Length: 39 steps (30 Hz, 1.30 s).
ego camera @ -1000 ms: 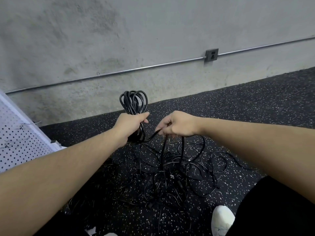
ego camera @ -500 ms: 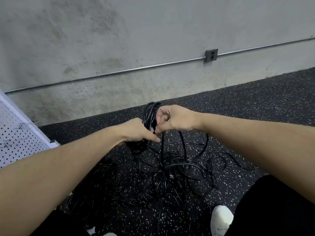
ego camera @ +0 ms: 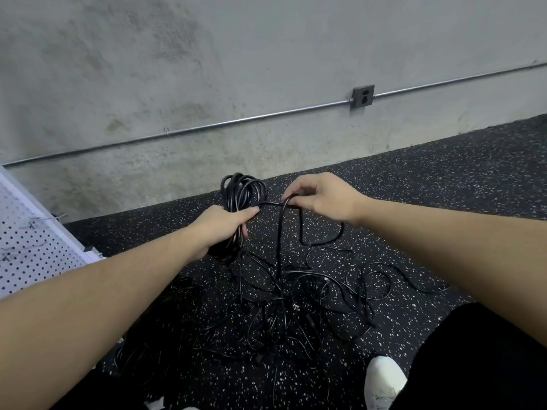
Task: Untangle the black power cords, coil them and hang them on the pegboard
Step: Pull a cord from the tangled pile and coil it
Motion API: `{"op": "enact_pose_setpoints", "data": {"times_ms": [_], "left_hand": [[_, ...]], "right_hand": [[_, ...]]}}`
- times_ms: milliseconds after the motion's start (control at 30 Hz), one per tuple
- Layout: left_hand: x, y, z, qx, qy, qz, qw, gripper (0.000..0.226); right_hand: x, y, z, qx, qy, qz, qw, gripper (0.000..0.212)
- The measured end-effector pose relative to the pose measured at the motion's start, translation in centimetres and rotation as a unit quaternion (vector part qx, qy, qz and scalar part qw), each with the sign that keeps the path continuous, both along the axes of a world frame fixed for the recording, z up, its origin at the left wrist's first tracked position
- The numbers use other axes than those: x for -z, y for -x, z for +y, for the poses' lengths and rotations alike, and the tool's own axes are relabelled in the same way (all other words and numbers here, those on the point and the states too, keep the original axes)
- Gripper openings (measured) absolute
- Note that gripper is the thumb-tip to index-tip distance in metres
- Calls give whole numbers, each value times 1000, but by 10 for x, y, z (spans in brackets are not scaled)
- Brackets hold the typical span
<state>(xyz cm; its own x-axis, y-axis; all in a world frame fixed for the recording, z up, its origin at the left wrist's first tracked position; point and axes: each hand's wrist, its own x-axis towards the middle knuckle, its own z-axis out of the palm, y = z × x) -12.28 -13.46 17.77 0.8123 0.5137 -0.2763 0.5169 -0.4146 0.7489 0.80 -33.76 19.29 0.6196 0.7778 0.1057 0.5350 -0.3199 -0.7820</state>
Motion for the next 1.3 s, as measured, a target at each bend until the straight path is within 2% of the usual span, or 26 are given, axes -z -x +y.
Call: {"op": "enact_pose_setpoints", "data": {"times_ms": [133, 233, 300, 367, 500, 600, 633, 733, 800, 933, 1067, 1167, 1300], "left_hand": [[3, -3, 5, -66, 56, -30, 996, 54], [3, -5, 14, -112, 98, -71, 986, 53], [2, -5, 14, -101, 83, -89, 987, 52], [1, -6, 8, -89, 69, -105, 988, 51], [-3, -12, -7, -63, 82, -124, 987, 55], [-6, -15, -15, -45, 89, -127, 987, 59], [-7, -15, -17, -41, 85, -121, 988, 60], [-7, -15, -20, -37, 79, -109, 990, 59], [-8, -12, -22, -35, 84, -96, 991, 54], [-7, -10, -21, -13, 77, -88, 993, 52], [-4, -6, -24, 41, 74, -88, 993, 51], [-4, -6, -32, 78, 70, -117, 988, 50], [-14, -9, -37, 64, 72, -142, 985, 37]], "right_hand": [[4, -8, -15, -16, 42, -56, 997, 13], [6, -12, -27, -28, 111, -37, 993, 11], [7, -13, -32, -34, 160, 26, 986, 38], [12, -12, -34, -29, 174, 74, 982, 49], [10, -15, -32, 37, 140, 58, 988, 47], [5, -14, -29, 25, 203, 61, 977, 34], [5, -13, -28, 13, 215, 49, 975, 35], [3, -8, -24, 21, 144, 61, 987, 42], [-2, -4, -18, 34, 83, 81, 993, 37], [-14, -5, -9, 71, 23, 100, 992, 26], [-20, -2, -3, 87, -120, 280, 949, 25], [-16, 4, 6, 120, -174, 300, 930, 21], [-17, 9, 13, 129, -210, 344, 906, 24]]}}
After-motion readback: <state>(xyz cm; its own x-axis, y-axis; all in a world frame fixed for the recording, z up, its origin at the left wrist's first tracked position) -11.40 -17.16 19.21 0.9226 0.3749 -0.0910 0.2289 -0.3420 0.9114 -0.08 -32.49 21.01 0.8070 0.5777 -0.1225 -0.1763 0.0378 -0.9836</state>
